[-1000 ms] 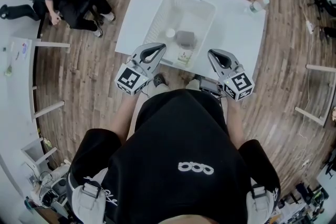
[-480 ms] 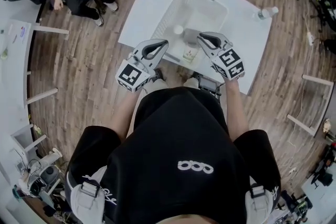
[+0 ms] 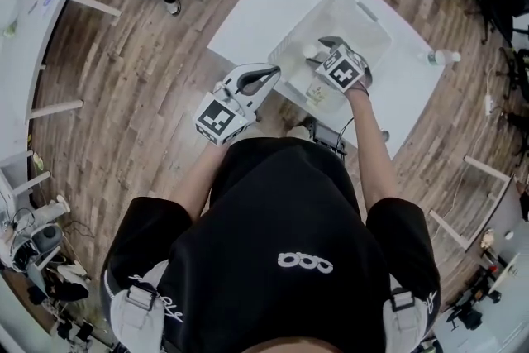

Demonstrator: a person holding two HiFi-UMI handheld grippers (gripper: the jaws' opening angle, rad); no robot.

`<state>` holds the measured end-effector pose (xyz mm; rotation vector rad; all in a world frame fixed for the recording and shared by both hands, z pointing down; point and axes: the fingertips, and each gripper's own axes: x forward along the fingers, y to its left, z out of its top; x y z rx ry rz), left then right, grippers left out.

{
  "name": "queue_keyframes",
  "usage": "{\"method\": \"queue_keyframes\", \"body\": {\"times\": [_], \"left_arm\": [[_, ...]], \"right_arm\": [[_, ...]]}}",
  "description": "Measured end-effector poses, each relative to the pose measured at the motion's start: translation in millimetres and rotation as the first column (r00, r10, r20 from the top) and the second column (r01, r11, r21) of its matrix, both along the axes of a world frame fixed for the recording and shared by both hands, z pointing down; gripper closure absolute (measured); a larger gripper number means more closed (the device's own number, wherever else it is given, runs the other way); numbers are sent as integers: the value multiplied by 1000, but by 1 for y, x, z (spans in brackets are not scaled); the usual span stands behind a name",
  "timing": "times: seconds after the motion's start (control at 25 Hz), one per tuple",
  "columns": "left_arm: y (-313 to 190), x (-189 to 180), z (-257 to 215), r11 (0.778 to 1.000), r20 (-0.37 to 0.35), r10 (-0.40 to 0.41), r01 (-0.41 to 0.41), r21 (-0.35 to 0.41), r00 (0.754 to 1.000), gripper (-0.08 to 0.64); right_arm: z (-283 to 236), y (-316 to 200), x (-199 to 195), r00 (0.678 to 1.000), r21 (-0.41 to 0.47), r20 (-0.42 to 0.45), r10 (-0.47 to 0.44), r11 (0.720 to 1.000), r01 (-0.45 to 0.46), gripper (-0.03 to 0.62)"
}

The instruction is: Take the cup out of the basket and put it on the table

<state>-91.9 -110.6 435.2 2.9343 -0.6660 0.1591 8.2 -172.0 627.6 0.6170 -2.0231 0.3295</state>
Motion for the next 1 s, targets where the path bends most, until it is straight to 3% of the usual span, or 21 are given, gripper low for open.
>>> {"method": "queue_keyframes", "body": {"times": [0.32, 0.72, 0.92, 1.0], "left_arm": [[0, -21, 7, 999, -19, -48, 47, -23, 999, 551], [0, -33, 12, 997, -8, -74, 74, -30, 997, 551], [1, -40, 13, 996, -2, -89, 89, -29, 996, 551], [2, -41, 13, 995, -2, -95, 94, -32, 996, 551]], "right_arm": [[86, -17, 3, 989, -124, -149, -5, 992, -14, 322], [127, -17, 22, 966, -221, -257, 12, 973, -71, 321], [134, -22, 11, 977, -206, -215, 13, 977, -58, 322], [138, -14, 3, 985, -249, -171, 14, 967, -56, 322]]}}
